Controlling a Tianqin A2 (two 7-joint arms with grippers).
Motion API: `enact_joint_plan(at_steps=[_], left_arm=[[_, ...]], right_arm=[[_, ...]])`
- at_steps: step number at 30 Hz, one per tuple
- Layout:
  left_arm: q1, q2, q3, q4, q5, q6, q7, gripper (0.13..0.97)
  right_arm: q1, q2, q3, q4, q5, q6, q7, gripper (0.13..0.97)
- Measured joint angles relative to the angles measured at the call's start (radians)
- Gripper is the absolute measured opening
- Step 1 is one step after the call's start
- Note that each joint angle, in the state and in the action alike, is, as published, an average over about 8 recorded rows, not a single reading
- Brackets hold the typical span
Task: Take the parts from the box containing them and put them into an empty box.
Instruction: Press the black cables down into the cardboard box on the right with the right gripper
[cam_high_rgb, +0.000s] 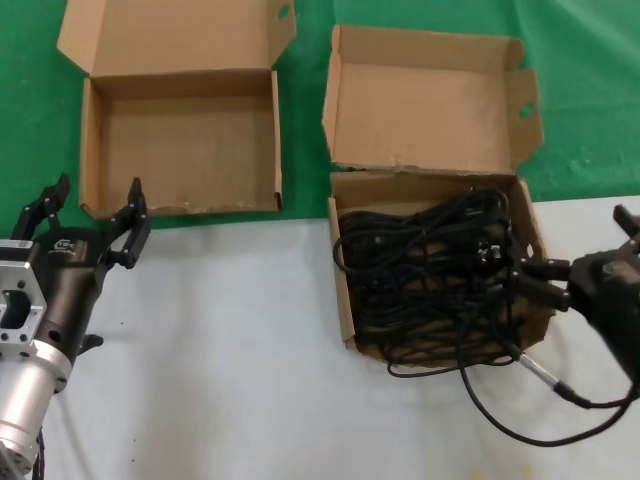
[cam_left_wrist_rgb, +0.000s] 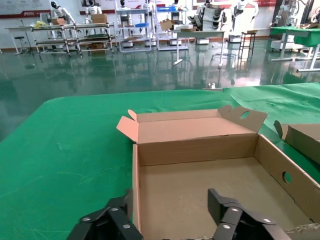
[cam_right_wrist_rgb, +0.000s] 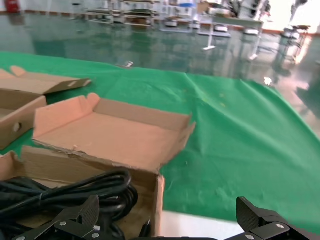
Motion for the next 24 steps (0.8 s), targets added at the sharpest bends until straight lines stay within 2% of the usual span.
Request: enact_joint_plan(at_steps=[4,5,10,13,17,22,24], left_arm=[[0.0,0.0,0.0,0.0,0.0,0.0,0.0,0.576],[0.0,0.0,0.0,0.0,0.0,0.0,0.0,0.576],[0.0,0.0,0.0,0.0,0.0,0.0,0.0,0.448],[0.0,0.0,0.0,0.0,0.0,0.0,0.0,0.371],[0.0,0.0,0.0,0.0,0.0,0.0,0.0,0.319],[0.0,0.0,0.0,0.0,0.0,0.0,0.0,0.232],[0.0,0.0,0.0,0.0,0.0,0.0,0.0,0.223]], right_arm=[[0.002,0.074,-0.013,0.034,-0.002,-0.022,-0.009,0.966],[0.004,0.088,-0.012,0.042,-0.006,-0.036,-0.015,0.966],[0.016,0.136,0.0,0.064,-0.034,-0.163,-0.093,0.966],[0.035,0.148,0.013,0.057,-0.05,-0.273,-0.187,0.966],[0.085,0.156,0.027,0.02,-0.078,-0.436,-0.357,0.966],[0.197,0.189,0.003,-0.037,-0.114,-0.62,-0.568,0.966],[0.252,0.209,-0.02,-0.053,-0.128,-0.675,-0.629,0.966]])
